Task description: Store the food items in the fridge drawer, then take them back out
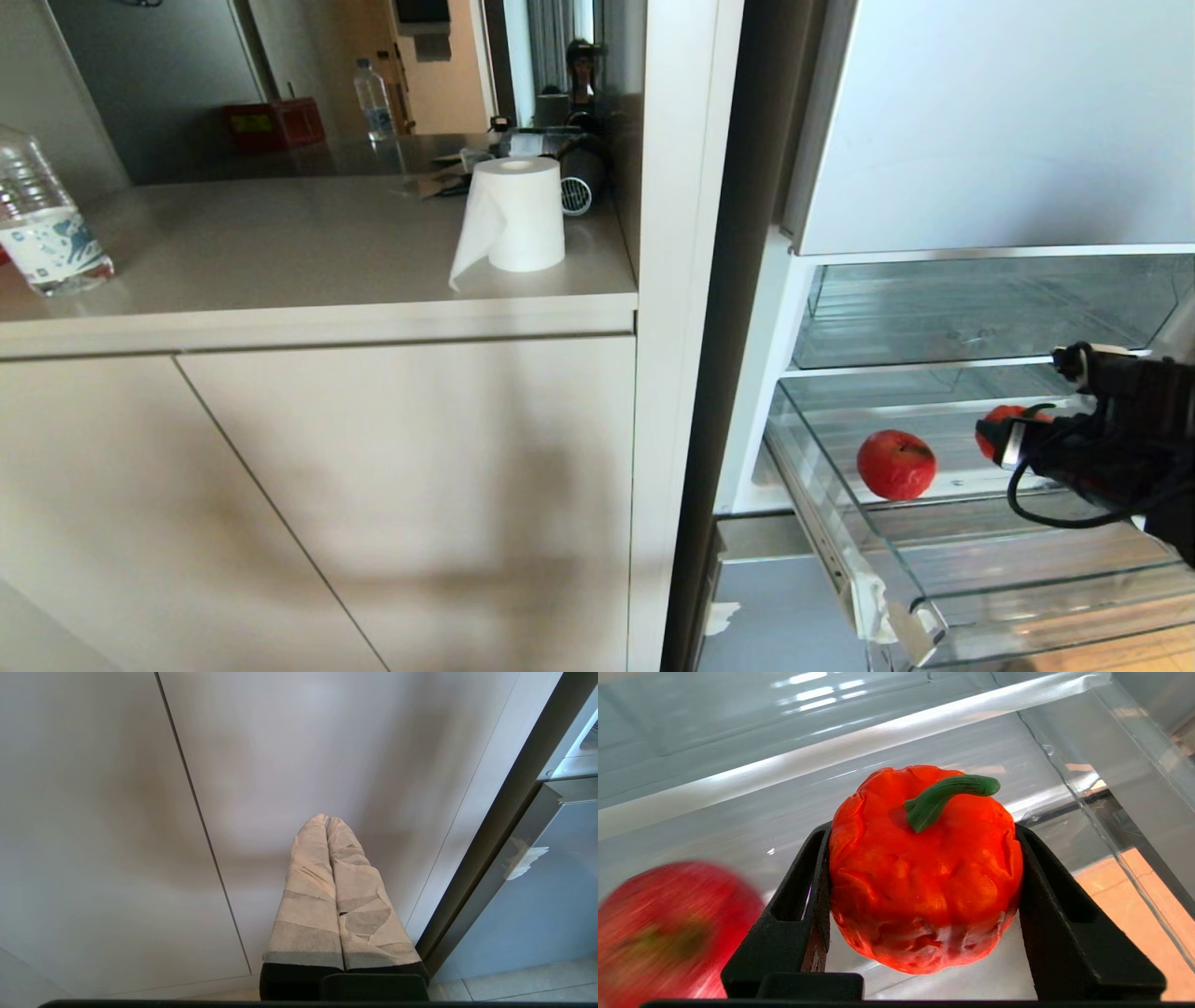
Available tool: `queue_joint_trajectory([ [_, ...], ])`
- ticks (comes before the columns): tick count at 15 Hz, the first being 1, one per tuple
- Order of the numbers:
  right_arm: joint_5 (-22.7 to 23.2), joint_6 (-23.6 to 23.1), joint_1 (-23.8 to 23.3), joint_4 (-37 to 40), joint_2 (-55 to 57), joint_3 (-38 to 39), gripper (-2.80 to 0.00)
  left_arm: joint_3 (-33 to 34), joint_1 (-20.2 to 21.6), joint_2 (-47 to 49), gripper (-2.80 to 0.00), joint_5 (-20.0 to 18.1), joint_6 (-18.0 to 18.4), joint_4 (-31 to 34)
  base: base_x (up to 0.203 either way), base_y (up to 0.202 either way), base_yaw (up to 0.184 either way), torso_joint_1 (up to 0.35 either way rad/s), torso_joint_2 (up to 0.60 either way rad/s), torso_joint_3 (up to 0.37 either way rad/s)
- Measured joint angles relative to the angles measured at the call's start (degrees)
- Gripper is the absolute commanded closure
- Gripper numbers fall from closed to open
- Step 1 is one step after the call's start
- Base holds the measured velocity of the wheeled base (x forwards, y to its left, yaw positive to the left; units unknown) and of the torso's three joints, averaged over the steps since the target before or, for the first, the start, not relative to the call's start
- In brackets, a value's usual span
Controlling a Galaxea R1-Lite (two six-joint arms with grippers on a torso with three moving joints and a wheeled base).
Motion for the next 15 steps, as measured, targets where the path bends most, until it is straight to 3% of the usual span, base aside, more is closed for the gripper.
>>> queue_joint_trajectory([
  [6, -0.28, 0.05, -0.17, -1.29, 6.00, -1.75, 0.00, 0.00, 0.00, 0.00, 0.00, 0.00, 0.00, 0.00, 0.000, 0.000, 0.000, 0.000, 0.00, 0.000],
  [7, -0.28, 0.10, -0.17, -1.34, 6.71, -1.81, -2.80, 0.00, 0.00, 0.00, 0.00, -0.02, 0.00, 0.00, 0.000, 0.000, 0.000, 0.000, 0.00, 0.000],
  [15, -0.25, 2.58, -0.17, -2.61, 9.22, -2.38, -2.80, 0.00, 0.00, 0.00, 0.00, 0.00, -0.02, -0.02, 0.000, 0.000, 0.000, 0.000, 0.00, 0.000],
])
